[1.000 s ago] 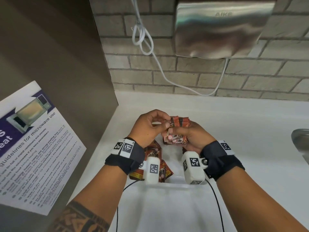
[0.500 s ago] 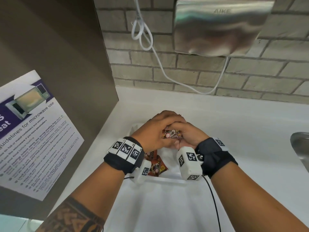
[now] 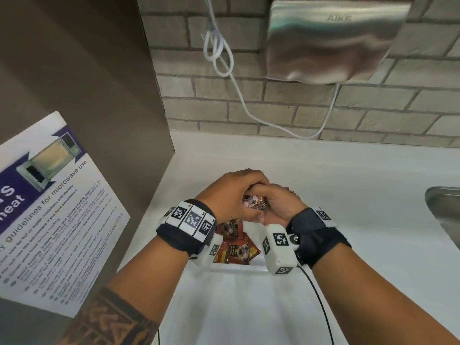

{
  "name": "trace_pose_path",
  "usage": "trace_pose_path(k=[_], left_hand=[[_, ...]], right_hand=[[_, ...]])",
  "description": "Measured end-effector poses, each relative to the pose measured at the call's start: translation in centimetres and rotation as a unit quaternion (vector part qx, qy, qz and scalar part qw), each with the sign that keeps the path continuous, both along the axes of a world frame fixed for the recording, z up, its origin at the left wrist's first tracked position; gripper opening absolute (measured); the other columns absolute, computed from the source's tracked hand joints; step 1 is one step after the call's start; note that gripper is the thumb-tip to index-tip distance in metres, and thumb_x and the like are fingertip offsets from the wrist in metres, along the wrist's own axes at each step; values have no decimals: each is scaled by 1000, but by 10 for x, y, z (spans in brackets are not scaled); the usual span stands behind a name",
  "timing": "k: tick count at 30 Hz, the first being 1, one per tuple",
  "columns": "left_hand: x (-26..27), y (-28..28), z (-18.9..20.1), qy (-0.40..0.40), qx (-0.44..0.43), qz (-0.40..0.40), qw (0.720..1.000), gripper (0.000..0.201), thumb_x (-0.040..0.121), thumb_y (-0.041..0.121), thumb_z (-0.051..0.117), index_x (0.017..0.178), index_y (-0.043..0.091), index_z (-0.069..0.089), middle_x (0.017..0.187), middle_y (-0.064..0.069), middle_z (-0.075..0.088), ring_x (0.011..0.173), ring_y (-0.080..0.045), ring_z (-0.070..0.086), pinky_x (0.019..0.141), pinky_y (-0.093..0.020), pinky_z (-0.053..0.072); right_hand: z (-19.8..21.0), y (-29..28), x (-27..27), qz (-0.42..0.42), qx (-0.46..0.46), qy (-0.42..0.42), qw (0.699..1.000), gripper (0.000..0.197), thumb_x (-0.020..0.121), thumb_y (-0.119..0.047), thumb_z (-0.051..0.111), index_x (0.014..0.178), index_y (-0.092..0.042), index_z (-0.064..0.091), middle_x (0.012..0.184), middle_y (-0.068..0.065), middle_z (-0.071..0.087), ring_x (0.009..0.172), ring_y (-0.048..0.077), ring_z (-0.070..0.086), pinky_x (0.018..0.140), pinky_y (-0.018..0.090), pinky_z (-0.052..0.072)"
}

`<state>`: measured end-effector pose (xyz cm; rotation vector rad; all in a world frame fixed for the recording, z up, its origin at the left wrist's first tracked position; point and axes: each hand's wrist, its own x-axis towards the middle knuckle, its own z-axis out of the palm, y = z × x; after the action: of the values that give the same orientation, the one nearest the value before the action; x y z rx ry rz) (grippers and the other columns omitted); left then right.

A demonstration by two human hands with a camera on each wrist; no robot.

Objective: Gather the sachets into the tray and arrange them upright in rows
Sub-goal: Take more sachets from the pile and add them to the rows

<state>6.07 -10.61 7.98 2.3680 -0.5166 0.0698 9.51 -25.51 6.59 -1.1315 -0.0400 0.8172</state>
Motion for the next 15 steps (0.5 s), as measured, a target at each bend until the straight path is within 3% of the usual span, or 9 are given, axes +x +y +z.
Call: trace_pose_path(k=[3, 5, 9, 12, 14, 15], left_hand=[[4, 11, -7, -21, 45, -9, 999, 54, 70, 15, 85, 119, 22, 63, 117, 8, 61, 104, -12, 57, 89, -34, 51], [7, 15, -11, -27, 63, -13, 998, 53, 71, 14, 83, 120, 21, 64, 118, 7, 62, 104, -14, 56, 90, -36, 50], [11, 12, -16, -42, 23, -15, 999, 66, 69, 17, 87, 128, 27, 60, 127, 8, 60, 113, -14, 56, 98, -36, 49], [14, 14, -12, 39, -92, 29, 995, 109, 59, 25, 96, 148, 40, 34, 146, 14, 42, 126, -6, 49, 101, -24, 49], [18, 14, -10, 101, -223, 63, 967, 122, 58, 39, 96, 152, 44, 19, 152, 15, 33, 131, -4, 45, 100, -25, 49], [19, 12, -9, 140, -306, 79, 938, 123, 56, 47, 94, 152, 44, 17, 152, 13, 32, 132, -5, 44, 101, -28, 49]], right_hand=[[-3, 1, -3, -5, -96, -63, 993, 5, 89, -10, 66, 93, -9, 69, 90, 8, 73, 94, 23, 68, 85, 40, 56], [-7, 2, -2, -22, -123, -86, 988, 12, 88, -12, 71, 99, -7, 69, 97, 9, 74, 99, 25, 69, 91, 40, 56], [-10, 1, -3, -63, -128, -108, 984, 20, 89, -12, 71, 106, -3, 69, 101, 12, 75, 96, 26, 71, 82, 36, 58], [-8, -7, -2, -56, -116, -114, 985, 27, 89, -15, 72, 114, -5, 70, 107, 15, 74, 105, 32, 69, 92, 42, 56], [-6, -14, 1, -49, -120, -110, 985, 27, 89, -17, 72, 115, -9, 71, 108, 11, 74, 102, 25, 68, 84, 33, 55], [-3, -16, 2, -43, -120, -111, 986, 27, 88, -18, 72, 114, -11, 71, 107, 9, 74, 98, 20, 66, 78, 28, 51]])
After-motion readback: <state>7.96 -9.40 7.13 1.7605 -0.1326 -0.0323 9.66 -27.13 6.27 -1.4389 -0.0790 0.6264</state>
